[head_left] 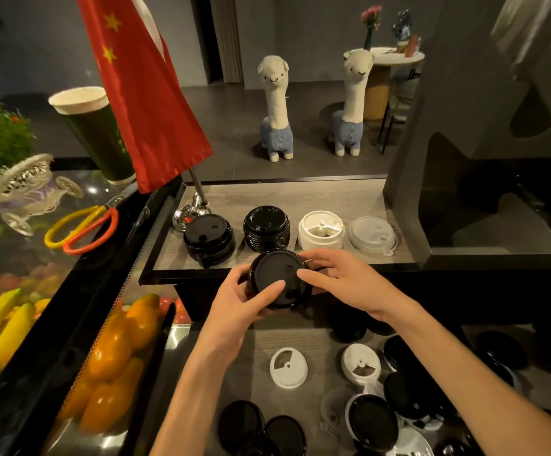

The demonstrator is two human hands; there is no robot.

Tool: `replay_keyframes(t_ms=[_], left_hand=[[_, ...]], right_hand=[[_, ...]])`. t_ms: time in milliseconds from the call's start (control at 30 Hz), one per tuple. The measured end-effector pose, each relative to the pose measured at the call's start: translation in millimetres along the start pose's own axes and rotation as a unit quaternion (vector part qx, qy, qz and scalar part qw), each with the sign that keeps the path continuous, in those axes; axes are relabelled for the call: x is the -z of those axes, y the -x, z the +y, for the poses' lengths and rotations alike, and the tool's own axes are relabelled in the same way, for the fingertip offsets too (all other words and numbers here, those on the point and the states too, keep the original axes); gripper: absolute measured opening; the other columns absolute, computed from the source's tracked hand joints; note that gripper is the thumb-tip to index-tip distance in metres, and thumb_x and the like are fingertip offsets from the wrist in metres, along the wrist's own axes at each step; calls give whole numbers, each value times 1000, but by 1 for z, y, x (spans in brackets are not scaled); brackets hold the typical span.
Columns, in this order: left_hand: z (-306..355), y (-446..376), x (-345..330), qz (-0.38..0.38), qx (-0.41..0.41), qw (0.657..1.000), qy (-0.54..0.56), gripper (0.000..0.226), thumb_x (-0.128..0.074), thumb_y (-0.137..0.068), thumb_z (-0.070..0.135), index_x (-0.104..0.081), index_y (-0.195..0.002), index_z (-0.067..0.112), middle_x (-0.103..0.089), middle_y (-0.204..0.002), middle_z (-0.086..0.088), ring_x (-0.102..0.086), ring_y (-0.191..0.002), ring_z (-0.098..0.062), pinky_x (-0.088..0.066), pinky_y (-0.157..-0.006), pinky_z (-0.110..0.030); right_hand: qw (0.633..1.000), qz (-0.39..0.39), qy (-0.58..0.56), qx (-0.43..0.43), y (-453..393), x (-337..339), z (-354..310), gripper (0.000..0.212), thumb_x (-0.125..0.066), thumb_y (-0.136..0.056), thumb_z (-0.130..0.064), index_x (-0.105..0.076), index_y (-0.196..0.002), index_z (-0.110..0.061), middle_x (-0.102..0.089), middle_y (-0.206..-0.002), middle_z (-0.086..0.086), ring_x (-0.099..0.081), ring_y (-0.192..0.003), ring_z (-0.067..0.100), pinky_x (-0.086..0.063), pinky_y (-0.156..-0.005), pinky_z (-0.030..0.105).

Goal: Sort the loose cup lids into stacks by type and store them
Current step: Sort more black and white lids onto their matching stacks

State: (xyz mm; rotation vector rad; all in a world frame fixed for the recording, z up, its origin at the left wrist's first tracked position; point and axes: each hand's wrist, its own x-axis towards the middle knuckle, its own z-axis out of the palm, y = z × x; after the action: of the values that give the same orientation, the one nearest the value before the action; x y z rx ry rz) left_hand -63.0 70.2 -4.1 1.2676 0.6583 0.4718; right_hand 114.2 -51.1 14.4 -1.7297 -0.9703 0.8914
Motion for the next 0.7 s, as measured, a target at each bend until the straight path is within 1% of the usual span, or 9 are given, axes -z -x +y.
replay_keyframes(t_ms=[100, 200, 333, 400, 467, 533, 600, 667, 700], left_hand=[[8, -2, 3, 0, -4, 1000, 5, 51, -80, -82, 10, -58, -127, 19, -79, -108, -3, -76, -102, -23, -61, -91, -50], [15, -3, 6, 11, -7, 1000, 0, 55, -81, -80, 7, -57, -128, 19, -79, -107, -2, -76, -101, -23, -60, -91, -51], [25, -5, 9, 30, -23, 999, 27, 61, -83, -72, 16, -57, -128, 18, -79, -105, -4, -77, -99, -24, -61, -87, -51], [27, -4, 6, 30, -26, 997, 62, 52, -79, -79, 20, -61, -127, 15, -79, -109, -7, -75, -104, -23, -61, -87, -45], [26, -1, 0, 15, -18, 994, 108, 45, -69, -90, 27, -62, -133, 12, -75, -120, -9, -71, -114, -23, -54, -96, -41], [23, 1, -7, 7, -7, 986, 168, 44, -59, -97, 29, -59, -139, 16, -72, -128, -10, -68, -121, -24, -51, -103, -42], [23, 3, -10, 18, -1, 973, 230, 42, -54, -99, 25, -59, -140, 18, -71, -129, -10, -68, -121, -24, -56, -98, -40], [24, 5, -12, 29, 10, 961, 275, 37, -54, -100, 26, -63, -133, 11, -74, -124, -13, -70, -117, -25, -60, -87, -34], [24, 6, -14, 27, 16, 955, 295, 36, -53, -101, 28, -64, -129, 10, -74, -122, -13, -70, -116, -25, -60, -85, -33]], right_hand=[[1000, -11, -3, -7, -4, 1, -8, 44, -72, -97, -27, -60, -139, -25, -68, -129, 0, -70, -112, 8, -59, -97, 31], [999, -32, -5, -11, -7, 2, -16, 47, -73, -96, -25, -58, -140, -24, -69, -127, 1, -72, -110, 12, -59, -98, 36], [998, -43, -36, -27, -12, 2, -27, 46, -72, -96, -23, -58, -140, -19, -72, -122, 8, -75, -106, 17, -59, -99, 40], [996, -47, -71, -29, -13, 1, -33, 43, -71, -97, -18, -59, -138, -14, -74, -119, 11, -75, -107, 19, -59, -98, 39], [993, -65, -100, -26, -12, -3, -39, 38, -67, -99, -12, -60, -136, -11, -76, -116, 12, -75, -106, 21, -62, -91, 37], [990, -64, -120, -28, -10, -7, -42, 40, -67, -99, -13, -57, -138, -12, -76, -115, 12, -75, -105, 22, -63, -83, 36], [993, -47, -106, -24, -10, -11, -44, 43, -68, -99, -16, -56, -140, -12, -76, -115, 11, -75, -104, 21, -64, -80, 36], [994, -41, -105, -13, -10, -12, -46, 42, -68, -99, -15, -57, -139, -13, -77, -114, 10, -75, -104, 21, -64, -80, 36], [993, -42, -114, -9, -10, -12, -47, 41, -68, -99, -14, -57, -139, -14, -76, -114, 11, -75, -104, 21, -64, -79, 37]])
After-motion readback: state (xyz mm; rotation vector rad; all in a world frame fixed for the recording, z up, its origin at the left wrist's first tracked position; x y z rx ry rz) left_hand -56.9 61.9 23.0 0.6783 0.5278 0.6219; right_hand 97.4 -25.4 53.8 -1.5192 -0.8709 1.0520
